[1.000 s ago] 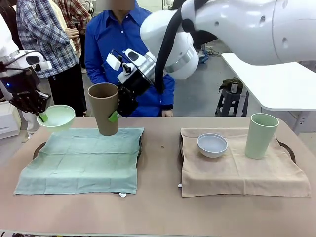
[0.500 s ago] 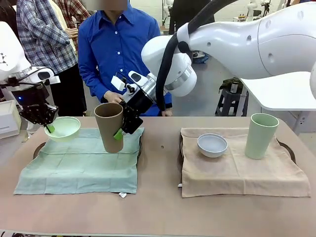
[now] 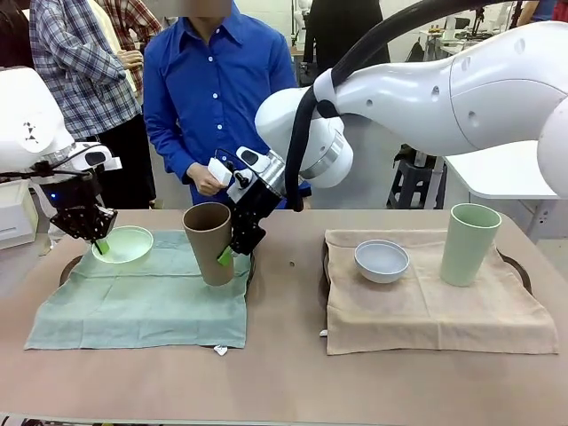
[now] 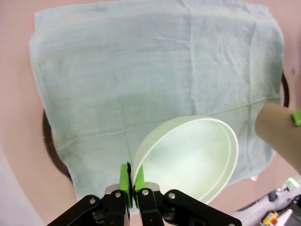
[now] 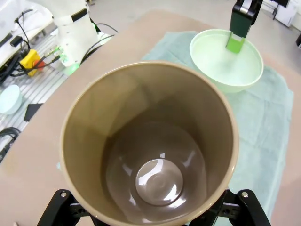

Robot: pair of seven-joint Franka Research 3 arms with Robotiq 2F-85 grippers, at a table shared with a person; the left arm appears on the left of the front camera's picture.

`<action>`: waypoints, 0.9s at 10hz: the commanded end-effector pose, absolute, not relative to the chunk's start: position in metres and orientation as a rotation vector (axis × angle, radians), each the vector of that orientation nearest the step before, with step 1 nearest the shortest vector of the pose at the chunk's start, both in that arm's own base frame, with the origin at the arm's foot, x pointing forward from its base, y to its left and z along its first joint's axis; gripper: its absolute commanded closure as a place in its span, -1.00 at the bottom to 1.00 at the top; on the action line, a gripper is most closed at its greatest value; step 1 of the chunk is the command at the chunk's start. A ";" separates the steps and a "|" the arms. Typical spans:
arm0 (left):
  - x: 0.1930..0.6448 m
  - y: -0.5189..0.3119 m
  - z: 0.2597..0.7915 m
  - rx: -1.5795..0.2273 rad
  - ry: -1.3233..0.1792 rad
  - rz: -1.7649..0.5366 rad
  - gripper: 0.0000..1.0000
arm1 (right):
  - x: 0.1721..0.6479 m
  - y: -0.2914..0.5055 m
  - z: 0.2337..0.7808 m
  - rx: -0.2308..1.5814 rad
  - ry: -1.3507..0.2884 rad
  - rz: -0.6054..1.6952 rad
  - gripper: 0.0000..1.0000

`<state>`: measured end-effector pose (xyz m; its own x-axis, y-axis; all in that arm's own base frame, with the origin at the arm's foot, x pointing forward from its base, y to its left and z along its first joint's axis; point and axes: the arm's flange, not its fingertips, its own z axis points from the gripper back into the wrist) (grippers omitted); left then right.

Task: Set up a tray with a mat and arrange the tableware.
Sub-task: Place the Picnic Bowl and Reusable plastic cup back onto the Handle tray in front of the human's position.

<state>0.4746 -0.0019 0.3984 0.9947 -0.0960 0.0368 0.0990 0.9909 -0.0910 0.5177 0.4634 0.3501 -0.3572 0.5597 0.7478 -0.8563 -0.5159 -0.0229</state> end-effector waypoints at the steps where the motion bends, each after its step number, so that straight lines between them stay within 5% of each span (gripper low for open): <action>1: 0.478 0.000 0.382 -0.112 -0.029 -0.113 0.91 | 0.520 0.468 0.347 0.822 -0.565 2.033 -0.70; 9: 0.486 0.008 0.354 -0.152 -0.012 -0.138 0.91 | 0.529 0.476 0.336 0.838 -0.573 2.063 -0.70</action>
<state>0.4836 0.0040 0.3551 0.9932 -0.1160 -0.0047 0.1145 0.9855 -0.1253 0.5286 0.4759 0.3346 -0.4254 0.5404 0.7260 -0.8324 -0.5484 -0.0795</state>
